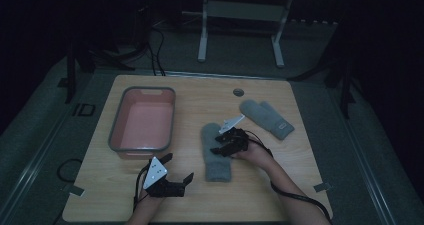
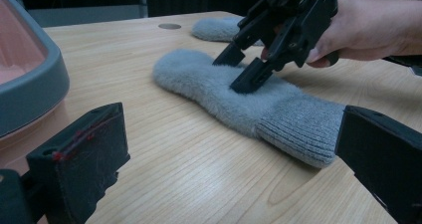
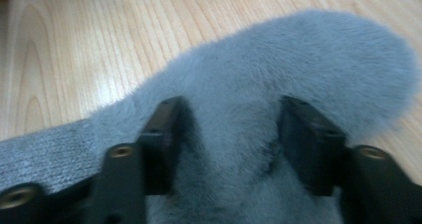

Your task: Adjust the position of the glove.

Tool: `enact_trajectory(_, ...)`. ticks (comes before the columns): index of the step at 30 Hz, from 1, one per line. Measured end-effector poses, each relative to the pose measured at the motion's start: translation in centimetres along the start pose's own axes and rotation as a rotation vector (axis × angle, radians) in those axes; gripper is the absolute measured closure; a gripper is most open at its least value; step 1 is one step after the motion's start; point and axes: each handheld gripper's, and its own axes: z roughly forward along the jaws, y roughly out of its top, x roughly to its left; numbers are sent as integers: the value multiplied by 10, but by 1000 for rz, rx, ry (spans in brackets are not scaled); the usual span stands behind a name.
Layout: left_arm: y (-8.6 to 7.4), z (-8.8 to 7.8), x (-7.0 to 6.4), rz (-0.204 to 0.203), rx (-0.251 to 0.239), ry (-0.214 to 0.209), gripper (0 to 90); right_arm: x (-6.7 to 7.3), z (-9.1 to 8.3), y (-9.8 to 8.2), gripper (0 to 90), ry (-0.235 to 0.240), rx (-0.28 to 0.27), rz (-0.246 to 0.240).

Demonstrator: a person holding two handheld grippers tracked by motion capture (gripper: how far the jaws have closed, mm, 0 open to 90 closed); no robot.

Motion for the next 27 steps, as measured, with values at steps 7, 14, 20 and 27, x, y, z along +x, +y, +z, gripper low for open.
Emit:
enact_trajectory(7, 0, 0, 0, -2, -2, 0, 6, -5, -31, -4, 276, -28, -55, 63)
enact_trajectory(14, 0, 0, 0, -4, -2, -1, 6, -25, -70, -21, 321, -130, -125, 91)
enact_trajectory(20, 0, 0, 0, -5, -2, -1, 6, -50, -95, -41, 334, -241, -115, 122)
enact_trajectory(27, 0, 0, 1, -12, -3, 0, 6, -81, -111, -58, 388, -332, -124, 191)
